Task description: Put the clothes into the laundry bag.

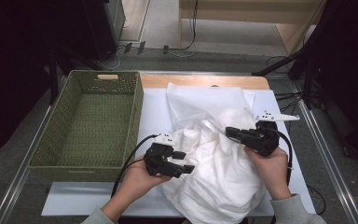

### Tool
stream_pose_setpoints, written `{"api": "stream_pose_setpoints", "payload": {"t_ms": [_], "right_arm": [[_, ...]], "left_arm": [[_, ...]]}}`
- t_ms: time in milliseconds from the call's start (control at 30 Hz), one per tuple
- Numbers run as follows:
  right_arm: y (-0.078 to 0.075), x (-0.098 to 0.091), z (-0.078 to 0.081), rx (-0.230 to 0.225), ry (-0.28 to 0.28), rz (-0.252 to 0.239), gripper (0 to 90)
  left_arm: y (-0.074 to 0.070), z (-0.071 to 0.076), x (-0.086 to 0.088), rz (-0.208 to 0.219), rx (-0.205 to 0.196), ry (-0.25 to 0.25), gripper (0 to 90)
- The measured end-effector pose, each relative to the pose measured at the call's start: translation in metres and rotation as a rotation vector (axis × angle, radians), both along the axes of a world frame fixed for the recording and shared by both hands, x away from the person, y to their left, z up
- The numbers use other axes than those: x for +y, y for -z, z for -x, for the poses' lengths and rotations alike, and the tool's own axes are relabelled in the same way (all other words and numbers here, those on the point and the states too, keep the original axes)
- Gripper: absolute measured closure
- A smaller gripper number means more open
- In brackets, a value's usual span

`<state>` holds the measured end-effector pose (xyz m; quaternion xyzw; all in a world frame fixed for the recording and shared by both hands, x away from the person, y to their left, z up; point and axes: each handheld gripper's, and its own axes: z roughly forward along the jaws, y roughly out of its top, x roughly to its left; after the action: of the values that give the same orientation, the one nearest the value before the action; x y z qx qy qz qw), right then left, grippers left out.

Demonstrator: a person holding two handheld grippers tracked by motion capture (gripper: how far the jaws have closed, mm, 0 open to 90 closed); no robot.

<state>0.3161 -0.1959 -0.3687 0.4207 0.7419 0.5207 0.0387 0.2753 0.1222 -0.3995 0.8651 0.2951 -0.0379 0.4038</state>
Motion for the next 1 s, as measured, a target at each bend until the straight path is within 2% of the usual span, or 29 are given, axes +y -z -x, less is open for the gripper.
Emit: {"api": "stream_pose_setpoints", "payload": {"t_ms": [33,133,233,300,333,400,467,500,533,600,667,733,867,1000], "right_arm": [[0.000,0.000,-0.001,0.002,-0.004,-0.001,89.4],[0.001,0.001,-0.003,0.006,-0.004,-0.004,89.4],[0.001,0.002,-0.004,0.005,-0.009,-0.006,89.4],[0.001,0.001,-0.004,0.003,-0.007,-0.007,89.4],[0.001,0.001,-0.004,0.003,-0.008,-0.008,89.4],[0.000,0.000,-0.004,0.006,-0.007,-0.009,89.4],[0.000,0.000,-0.003,0.006,-0.001,-0.012,89.4],[0.000,-0.001,-0.003,0.005,-0.001,-0.011,89.4],[-0.001,-0.001,-0.003,0.004,0.000,-0.012,89.4],[-0.001,-0.001,-0.003,0.004,0.001,-0.014,89.4],[-0.002,-0.001,-0.003,0.002,0.002,-0.015,89.4],[-0.002,-0.001,-0.003,0.000,0.002,-0.014,89.4],[-0.002,-0.001,-0.003,-0.003,0.002,-0.012,89.4],[-0.002,-0.001,-0.004,0.005,0.005,-0.014,89.4]], "left_arm": [[0.001,0.003,0.001,-0.015,-0.002,0.004,39.8],[0.005,0.010,0.007,-0.012,0.018,0.006,41.5],[0.007,0.019,0.013,-0.015,0.048,0.003,59.0],[0.009,0.026,0.017,-0.035,0.037,-0.007,69.9],[0.011,0.029,0.020,-0.028,0.040,-0.007,75.2],[0.015,0.037,0.026,-0.038,0.044,-0.013,82.2],[0.020,0.044,0.034,-0.039,0.055,-0.043,90.0],[0.023,0.047,0.037,-0.035,0.076,-0.046,90.0],[0.028,0.052,0.038,-0.047,0.081,-0.054,90.0],[0.040,0.058,0.038,-0.085,0.110,-0.038,90.0],[0.052,0.061,0.034,-0.101,0.122,-0.021,90.0],[0.062,0.060,0.025,-0.104,0.111,-0.008,90.0],[0.068,0.050,0.010,-0.059,0.089,-0.011,90.0],[0.071,0.040,-0.006,-0.015,0.020,-0.027,89.4]]}}
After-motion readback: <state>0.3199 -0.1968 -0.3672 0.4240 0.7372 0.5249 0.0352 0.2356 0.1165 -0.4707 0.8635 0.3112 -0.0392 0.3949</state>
